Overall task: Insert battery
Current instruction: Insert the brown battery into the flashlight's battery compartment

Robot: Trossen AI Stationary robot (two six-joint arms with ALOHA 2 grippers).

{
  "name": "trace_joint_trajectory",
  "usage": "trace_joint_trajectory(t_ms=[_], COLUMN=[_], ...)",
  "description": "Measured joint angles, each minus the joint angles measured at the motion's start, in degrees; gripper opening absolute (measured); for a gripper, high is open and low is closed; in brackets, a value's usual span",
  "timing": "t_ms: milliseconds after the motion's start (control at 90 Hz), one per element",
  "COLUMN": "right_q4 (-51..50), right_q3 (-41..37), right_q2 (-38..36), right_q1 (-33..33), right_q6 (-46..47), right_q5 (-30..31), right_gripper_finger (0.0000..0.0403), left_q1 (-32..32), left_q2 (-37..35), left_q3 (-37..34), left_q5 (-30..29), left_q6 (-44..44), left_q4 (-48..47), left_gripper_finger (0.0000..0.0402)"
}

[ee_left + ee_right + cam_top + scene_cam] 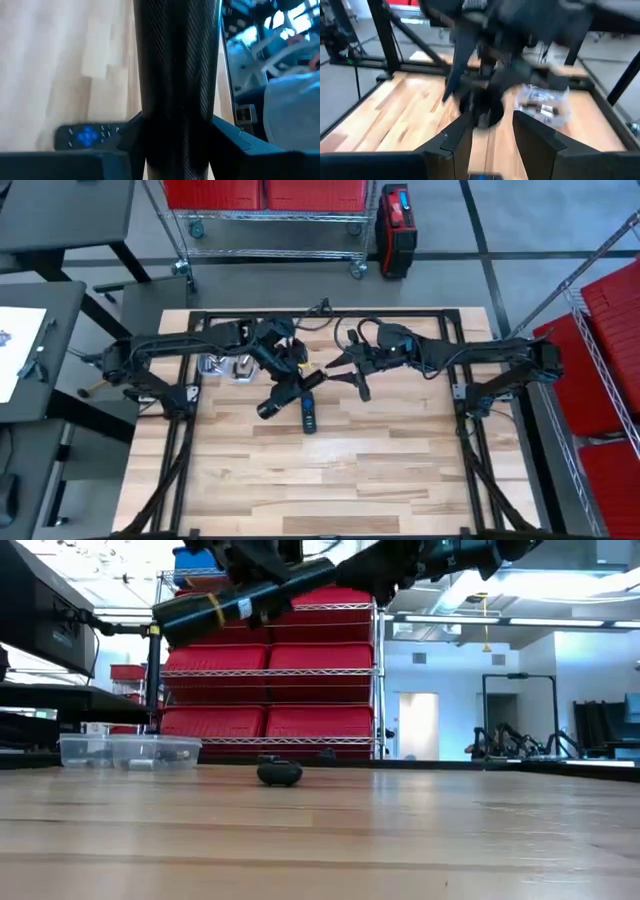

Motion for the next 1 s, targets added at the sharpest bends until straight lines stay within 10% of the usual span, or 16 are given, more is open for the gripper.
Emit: trace_joint_trajectory(t_ms=[689,1000], right_q4=[-1.5,-0.4], right_q3=[0.0,-0.1], right_q2=[-0.2,-0.1], right_q1=[-0.1,-0.1], right_q6=[1.1,-1.3], right_q5=[-3.0,-3.3], right_gripper_finger=[0.0131,0.0071], left_q1=[0.1,0.1], left_q2=[-0.1,-0.1], left_q3=[0.0,0.0], left_q5=[2.6,3.1], left_q6=[-1.9,-1.9], left_q4=[3.7,3.6], left_gripper_finger=[0.0135,0.0135])
